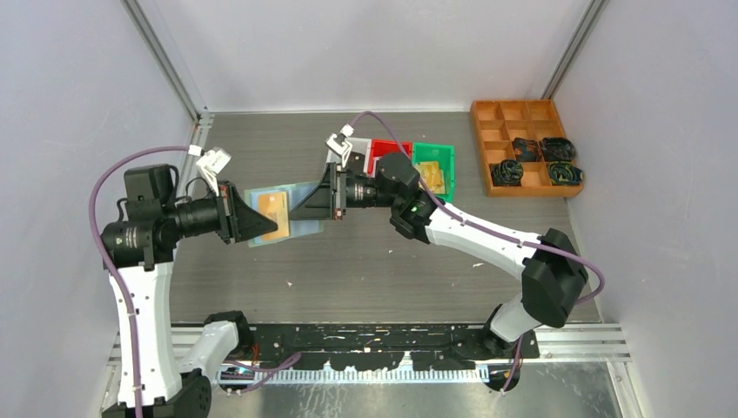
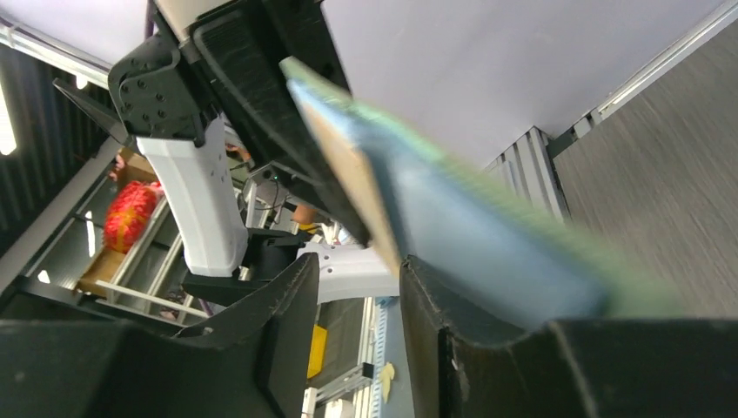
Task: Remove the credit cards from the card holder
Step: Remove the credit card from the card holder.
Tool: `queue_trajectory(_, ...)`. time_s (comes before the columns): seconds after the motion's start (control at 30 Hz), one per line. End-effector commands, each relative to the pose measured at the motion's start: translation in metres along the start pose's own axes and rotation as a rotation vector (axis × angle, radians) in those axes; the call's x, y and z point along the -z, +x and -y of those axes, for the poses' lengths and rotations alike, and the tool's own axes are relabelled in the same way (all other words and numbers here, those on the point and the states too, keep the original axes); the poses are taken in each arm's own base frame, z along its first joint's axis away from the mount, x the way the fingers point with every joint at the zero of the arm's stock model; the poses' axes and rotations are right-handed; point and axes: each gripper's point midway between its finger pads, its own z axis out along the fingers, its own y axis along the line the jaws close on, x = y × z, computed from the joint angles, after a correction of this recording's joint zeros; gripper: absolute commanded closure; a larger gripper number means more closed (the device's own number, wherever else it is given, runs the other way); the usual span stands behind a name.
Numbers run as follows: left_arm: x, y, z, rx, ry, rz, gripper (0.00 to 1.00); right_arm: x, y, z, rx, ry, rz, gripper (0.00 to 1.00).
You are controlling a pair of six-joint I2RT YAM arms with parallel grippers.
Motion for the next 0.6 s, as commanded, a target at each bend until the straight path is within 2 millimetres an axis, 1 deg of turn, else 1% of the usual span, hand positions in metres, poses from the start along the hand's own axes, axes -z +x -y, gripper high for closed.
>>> queue_trajectory(0.0,0.011,-0.012,0.046,-0.047,0.166,0.062,1.0,0.004,-0.013,-0.049,0.058,-0.155,0.017,0.56)
queue_trajectory(0.2,0.011,-0.02,0.058,0.012,0.263,0.078,1.0,0.003,-0.008,-0.047,0.046,-0.162,-0.003,0.57)
queue_trajectory(0.3,0.011,-0.02,0.06,0.011,0.268,0.086,1.0,0.002,-0.007,-0.056,0.049,-0.197,-0.011,0.59)
queue_trajectory(0.4,0.01,-0.019,0.057,0.013,0.253,0.088,1.0,0.002,-0.005,-0.065,0.056,-0.237,-0.018,0.64)
queue_trajectory(0.5,0.008,-0.018,0.049,0.021,0.211,0.09,0.99,0.004,-0.005,-0.073,0.053,-0.274,-0.019,0.71)
queue_trajectory(0.57,0.007,-0.018,0.044,0.023,0.185,0.088,0.98,0.004,-0.005,-0.073,0.049,-0.278,-0.02,0.74)
